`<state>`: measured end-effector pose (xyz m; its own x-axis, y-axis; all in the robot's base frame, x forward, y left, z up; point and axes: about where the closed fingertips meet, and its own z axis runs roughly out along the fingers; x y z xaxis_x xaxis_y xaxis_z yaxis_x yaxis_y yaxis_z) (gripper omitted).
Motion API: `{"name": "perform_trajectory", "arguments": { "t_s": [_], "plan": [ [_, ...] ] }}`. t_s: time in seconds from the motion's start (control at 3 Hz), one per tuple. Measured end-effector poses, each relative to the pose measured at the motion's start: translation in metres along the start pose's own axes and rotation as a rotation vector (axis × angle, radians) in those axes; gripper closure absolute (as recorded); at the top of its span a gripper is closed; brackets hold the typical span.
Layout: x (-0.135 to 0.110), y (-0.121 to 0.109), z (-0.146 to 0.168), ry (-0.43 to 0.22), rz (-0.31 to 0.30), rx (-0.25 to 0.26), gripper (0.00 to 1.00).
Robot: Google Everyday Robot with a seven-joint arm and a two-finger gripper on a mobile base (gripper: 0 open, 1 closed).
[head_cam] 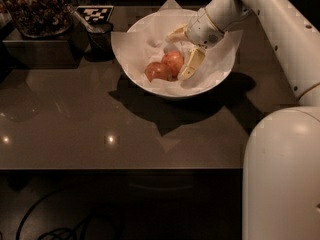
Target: Pick apple from white bowl
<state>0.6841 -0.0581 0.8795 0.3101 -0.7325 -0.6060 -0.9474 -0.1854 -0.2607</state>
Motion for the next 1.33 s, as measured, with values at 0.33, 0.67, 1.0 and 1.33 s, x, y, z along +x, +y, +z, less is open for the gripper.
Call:
{"name": "perform_trajectory", "arguments": {
  "t_s": [0.33,0.67,1.0,1.33],
  "plan": [
    [0.0045,0.0001,0.0031,-0.011,0.010,0.007,0.19],
    [0.0091,0.0009,0.0060,-0.025,0.021,0.017,0.38],
    [0.0120,0.0019,0.0055,-0.029,0.028,0.041,0.61],
    [0.0130,0.0026,0.0037,-0.029,0.031,0.063,0.84]
  ]
}}
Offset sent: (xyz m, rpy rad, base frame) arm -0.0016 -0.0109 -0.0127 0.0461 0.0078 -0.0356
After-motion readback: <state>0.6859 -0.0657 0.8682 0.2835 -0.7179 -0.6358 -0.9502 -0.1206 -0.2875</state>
